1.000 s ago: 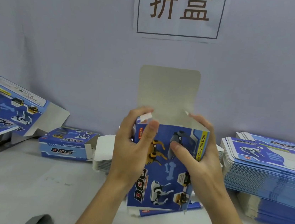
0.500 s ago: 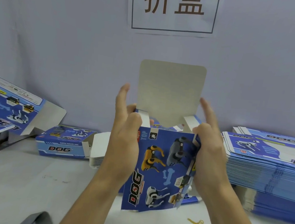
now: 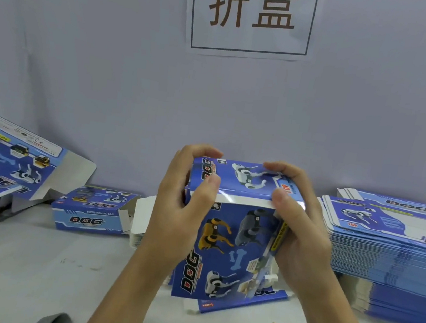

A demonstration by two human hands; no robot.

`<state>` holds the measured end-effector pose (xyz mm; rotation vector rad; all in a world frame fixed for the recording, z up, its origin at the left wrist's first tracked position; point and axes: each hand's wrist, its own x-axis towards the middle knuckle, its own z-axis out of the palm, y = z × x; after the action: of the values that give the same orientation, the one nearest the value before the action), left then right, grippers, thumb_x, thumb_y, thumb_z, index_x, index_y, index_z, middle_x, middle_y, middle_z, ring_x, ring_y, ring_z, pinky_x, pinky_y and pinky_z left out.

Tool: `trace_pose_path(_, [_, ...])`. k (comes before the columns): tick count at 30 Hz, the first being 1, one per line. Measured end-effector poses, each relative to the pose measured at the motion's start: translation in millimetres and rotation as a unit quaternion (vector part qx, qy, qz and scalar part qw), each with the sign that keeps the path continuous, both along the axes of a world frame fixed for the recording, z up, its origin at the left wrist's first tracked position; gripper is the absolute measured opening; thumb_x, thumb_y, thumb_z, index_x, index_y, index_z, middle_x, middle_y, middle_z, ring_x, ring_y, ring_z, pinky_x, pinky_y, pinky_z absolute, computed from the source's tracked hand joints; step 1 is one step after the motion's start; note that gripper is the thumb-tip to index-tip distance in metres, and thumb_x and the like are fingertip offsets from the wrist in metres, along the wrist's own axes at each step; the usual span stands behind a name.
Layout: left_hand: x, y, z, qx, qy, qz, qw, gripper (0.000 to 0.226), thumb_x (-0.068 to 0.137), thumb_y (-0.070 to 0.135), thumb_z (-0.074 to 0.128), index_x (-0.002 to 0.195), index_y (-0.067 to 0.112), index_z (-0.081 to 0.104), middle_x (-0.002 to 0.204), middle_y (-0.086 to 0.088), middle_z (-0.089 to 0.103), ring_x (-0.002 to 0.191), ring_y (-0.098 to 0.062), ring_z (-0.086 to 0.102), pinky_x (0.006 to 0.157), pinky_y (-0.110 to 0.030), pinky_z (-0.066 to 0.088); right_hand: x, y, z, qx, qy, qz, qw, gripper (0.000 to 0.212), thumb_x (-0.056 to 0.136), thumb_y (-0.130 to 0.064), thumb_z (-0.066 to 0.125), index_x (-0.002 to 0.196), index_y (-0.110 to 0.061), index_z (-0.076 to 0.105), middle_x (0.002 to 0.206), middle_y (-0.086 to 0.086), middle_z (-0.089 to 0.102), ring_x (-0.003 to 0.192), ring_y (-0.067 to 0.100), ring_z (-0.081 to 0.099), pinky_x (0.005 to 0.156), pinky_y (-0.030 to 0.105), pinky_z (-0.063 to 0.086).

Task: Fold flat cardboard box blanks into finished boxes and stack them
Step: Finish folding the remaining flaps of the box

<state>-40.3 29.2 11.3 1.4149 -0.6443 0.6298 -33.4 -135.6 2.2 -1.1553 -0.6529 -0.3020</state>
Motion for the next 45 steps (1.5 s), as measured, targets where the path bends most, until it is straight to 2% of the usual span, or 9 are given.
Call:
trace_pose_path(3, [0.4, 2.3, 1.6, -0.002, 0.002, -0.008, 1.000, 0.015, 0.094, 0.037, 0.053, 0.108, 0.036, 0.060, 0.112, 0.003, 0.066, 0.100, -0.025, 0.072, 0.059, -0.028, 0.060, -0.1, 0.8, 0.2, -0.006, -0.015, -0.024, 1.000, 0.037, 0.087, -0.033, 0.062, 0.121, -0.020, 0.058, 0.114, 0.018, 0.069, 0.099, 0.037, 0.071, 0.072, 0.045, 0.061])
trace_pose_path(10, [4.2, -9.5, -1.6, -0.020, -0.040, 0.043, 0.998, 0.031, 0.087, 0.048, 0.051, 0.105, 0.025, 0.061, 0.118, 0.007, 0.063, 0.117, -0.023, 0.063, 0.067, -0.026, 0.061, -1.3, 3.1, 3.4, -0.017, -0.053, -0.148, 0.987, 0.025, 0.086, -0.039, 0.062, 0.107, -0.026, 0.062, 0.096, 0.009, 0.075, 0.087, 0.025, 0.075, 0.059, 0.029, 0.060])
trace_pose_path(14, [3.3, -14.0, -2.3, -0.039, -0.002, 0.003, 0.999, 0.037, 0.089, 0.064, 0.055, 0.102, 0.030, 0.063, 0.113, 0.000, 0.066, 0.109, -0.027, 0.069, 0.064, -0.028, 0.060, -1.4, 5.9, 4.4, 0.004, -0.027, -0.132, 0.991, 0.020, 0.087, -0.051, 0.059, 0.097, -0.033, 0.060, 0.090, 0.005, 0.073, 0.082, 0.025, 0.075, 0.061, 0.034, 0.060])
trace_pose_path(18, [1.0, -12.9, -0.8, -0.064, 0.012, -0.035, 0.997, 0.020, 0.094, 0.047, 0.052, 0.105, 0.032, 0.060, 0.105, -0.011, 0.068, 0.093, -0.032, 0.073, 0.060, -0.033, 0.060, -1.4, 9.8, 8.5, -0.016, -0.020, -0.141, 0.990, 0.024, 0.089, -0.058, 0.056, 0.095, -0.034, 0.055, 0.078, 0.000, 0.072, 0.072, 0.022, 0.075, 0.054, 0.029, 0.058])
trace_pose_path(23, [2.0, -11.8, 0.5, -0.085, -0.007, -0.018, 0.996, 0.019, 0.097, 0.032, 0.043, 0.104, 0.037, 0.060, 0.111, 0.004, 0.065, 0.095, -0.022, 0.073, 0.059, -0.026, 0.059, -1.8, 5.9, 10.3, -0.001, 0.005, -0.076, 0.997, 0.021, 0.088, -0.044, 0.065, 0.105, -0.031, 0.062, 0.093, 0.008, 0.075, 0.085, 0.033, 0.076, 0.061, 0.038, 0.061])
trace_pose_path(29, [5.0, -6.9, -3.3, -0.091, -0.022, -0.033, 0.995, 0.021, 0.095, 0.021, 0.042, 0.102, 0.024, 0.061, 0.115, 0.013, 0.066, 0.104, -0.022, 0.071, 0.061, -0.026, 0.059, -3.3, -1.6, 12.3, 0.023, 0.053, 0.004, 0.998, 0.016, 0.084, -0.032, 0.068, 0.098, -0.026, 0.065, 0.112, 0.026, 0.068, 0.098, 0.044, 0.071, 0.079, 0.054, 0.058])
trace_pose_path(35, [1.2, -3.4, 2.1, -0.077, -0.034, -0.078, 0.993, 0.020, 0.088, 0.035, 0.054, 0.092, 0.030, 0.072, 0.134, 0.008, 0.058, 0.120, -0.012, 0.061, 0.071, -0.024, 0.058, -7.7, -5.8, 15.1, 0.060, 0.054, 0.043, 0.996, 0.014, 0.078, -0.029, 0.070, 0.090, -0.024, 0.068, 0.099, 0.005, 0.073, 0.094, 0.034, 0.074, 0.067, 0.043, 0.063])
trace_pose_path(40, [-0.7, -3.3, 5.9, -0.065, -0.034, -0.065, 0.995, 0.016, 0.086, 0.039, 0.058, 0.087, 0.035, 0.073, 0.128, 0.010, 0.060, 0.122, -0.013, 0.059, 0.068, -0.026, 0.060, -4.1, -9.1, 12.5, 0.083, 0.058, 0.075, 0.992, 0.022, 0.071, -0.034, 0.080, 0.087, -0.021, 0.072, 0.123, 0.004, 0.068, 0.102, 0.028, 0.073, 0.067, 0.035, 0.061])
trace_pose_path(45, [-1.9, -5.0, 6.4, -0.050, -0.032, -0.064, 0.996, 0.018, 0.079, 0.055, 0.071, 0.088, 0.039, 0.072, 0.128, 0.017, 0.060, 0.122, -0.009, 0.059, 0.067, -0.029, 0.061, -5.7, -7.1, 9.5, 0.067, 0.035, 0.032, 0.997, 0.030, 0.074, -0.048, 0.078, 0.091, -0.024, 0.073, 0.138, 0.001, 0.059, 0.117, 0.028, 0.067, 0.077, 0.044, 0.062])
